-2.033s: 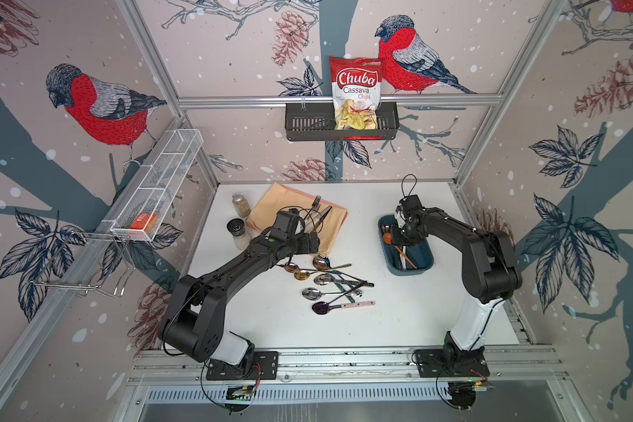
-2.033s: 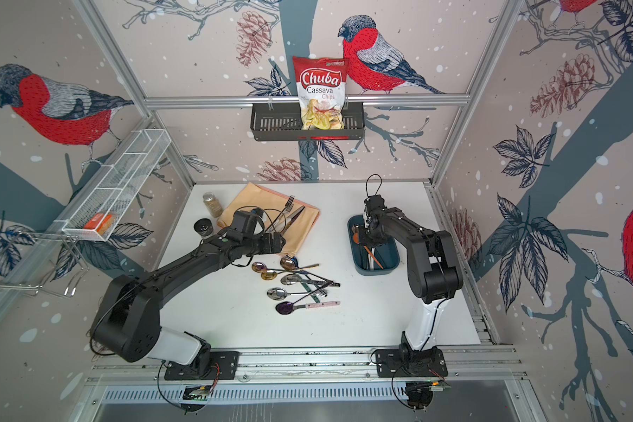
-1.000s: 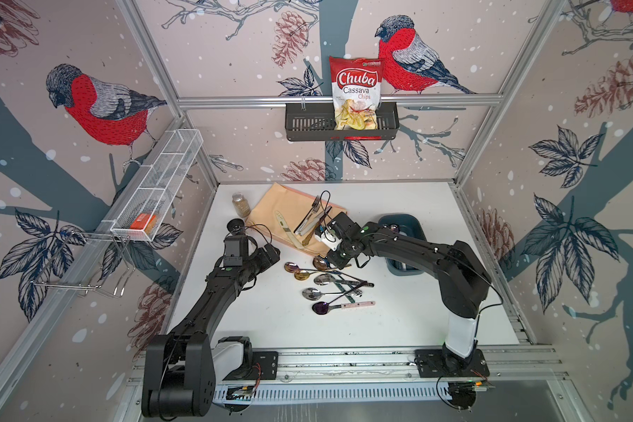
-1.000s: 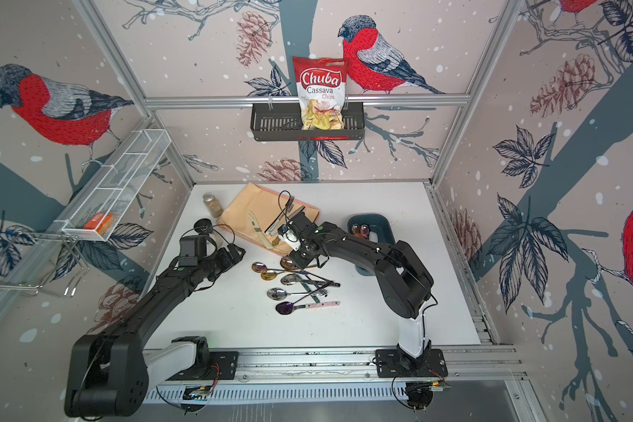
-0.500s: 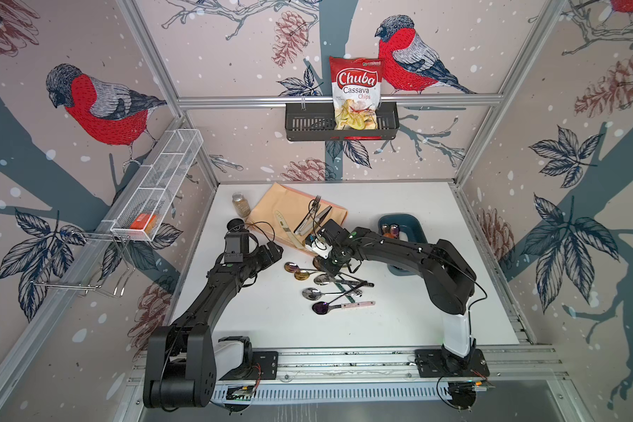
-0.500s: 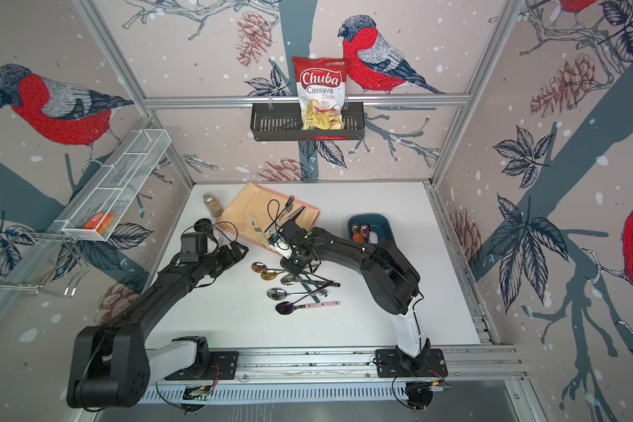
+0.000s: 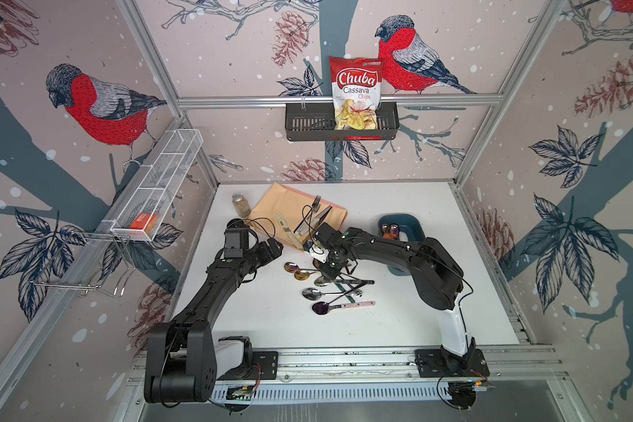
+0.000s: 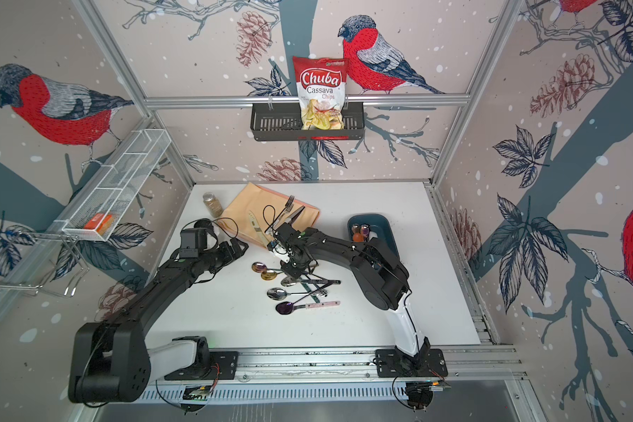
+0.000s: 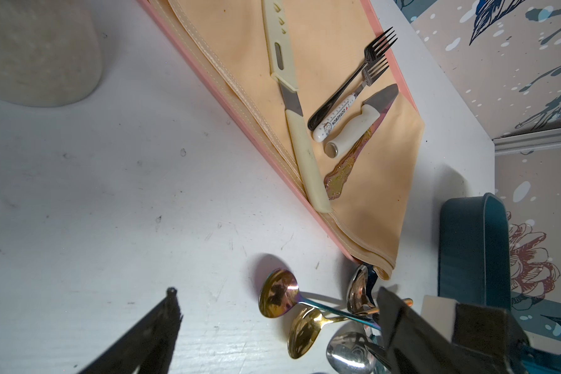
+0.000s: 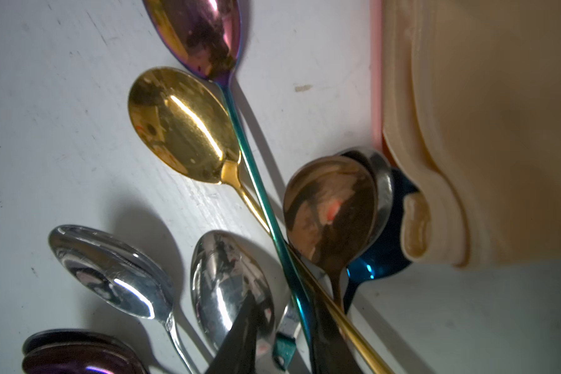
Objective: Put the spoon into the storage box
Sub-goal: Pick up the spoon from the center of the board.
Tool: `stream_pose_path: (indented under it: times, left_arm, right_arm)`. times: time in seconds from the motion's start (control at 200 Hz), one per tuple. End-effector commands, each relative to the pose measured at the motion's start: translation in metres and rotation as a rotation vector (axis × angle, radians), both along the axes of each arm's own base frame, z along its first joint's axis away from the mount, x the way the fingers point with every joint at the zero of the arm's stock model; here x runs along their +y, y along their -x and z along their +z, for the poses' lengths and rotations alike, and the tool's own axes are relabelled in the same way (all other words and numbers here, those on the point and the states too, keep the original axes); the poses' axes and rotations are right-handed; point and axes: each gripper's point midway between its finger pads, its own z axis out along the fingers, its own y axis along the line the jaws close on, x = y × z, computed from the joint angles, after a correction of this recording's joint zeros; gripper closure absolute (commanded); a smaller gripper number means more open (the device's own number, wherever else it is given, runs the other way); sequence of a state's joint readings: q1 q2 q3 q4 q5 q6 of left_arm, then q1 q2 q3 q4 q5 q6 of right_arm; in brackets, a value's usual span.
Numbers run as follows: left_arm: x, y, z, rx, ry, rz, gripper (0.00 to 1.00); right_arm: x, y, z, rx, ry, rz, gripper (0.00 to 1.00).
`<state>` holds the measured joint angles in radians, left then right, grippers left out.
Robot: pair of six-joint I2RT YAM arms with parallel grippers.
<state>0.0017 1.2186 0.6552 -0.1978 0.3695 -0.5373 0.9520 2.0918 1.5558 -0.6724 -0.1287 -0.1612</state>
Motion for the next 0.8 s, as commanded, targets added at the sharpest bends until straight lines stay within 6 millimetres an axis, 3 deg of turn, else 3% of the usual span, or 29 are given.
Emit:
stream_pose_path:
  times: [0.0, 0.31, 0.66, 0.795]
  left_arm:
    - [0.0, 0.002, 0.0, 0.007, -0.015, -0.02, 0.04]
    - [0.002, 0.003, 0.002, 0.008, -0.034, -0.028, 0.04]
    - [0.002, 0.007, 0.005, -0.001, -0.038, -0.026, 0.04]
    - [0.003, 0.009, 0.006, -0.003, -0.044, -0.026, 0.04]
  right_arm:
    - [-0.004, 0.004, -0.006, 0.006, 0.034, 0.014, 0.71]
    - [-0.001, 0.006, -0.014, 0.003, 0.058, 0.023, 0.76]
    - [0.0, 0.014, -0.022, -0.003, 0.092, 0.05, 0.75]
    - [0.0, 0.011, -0.016, -0.023, 0.089, 0.039, 0.77]
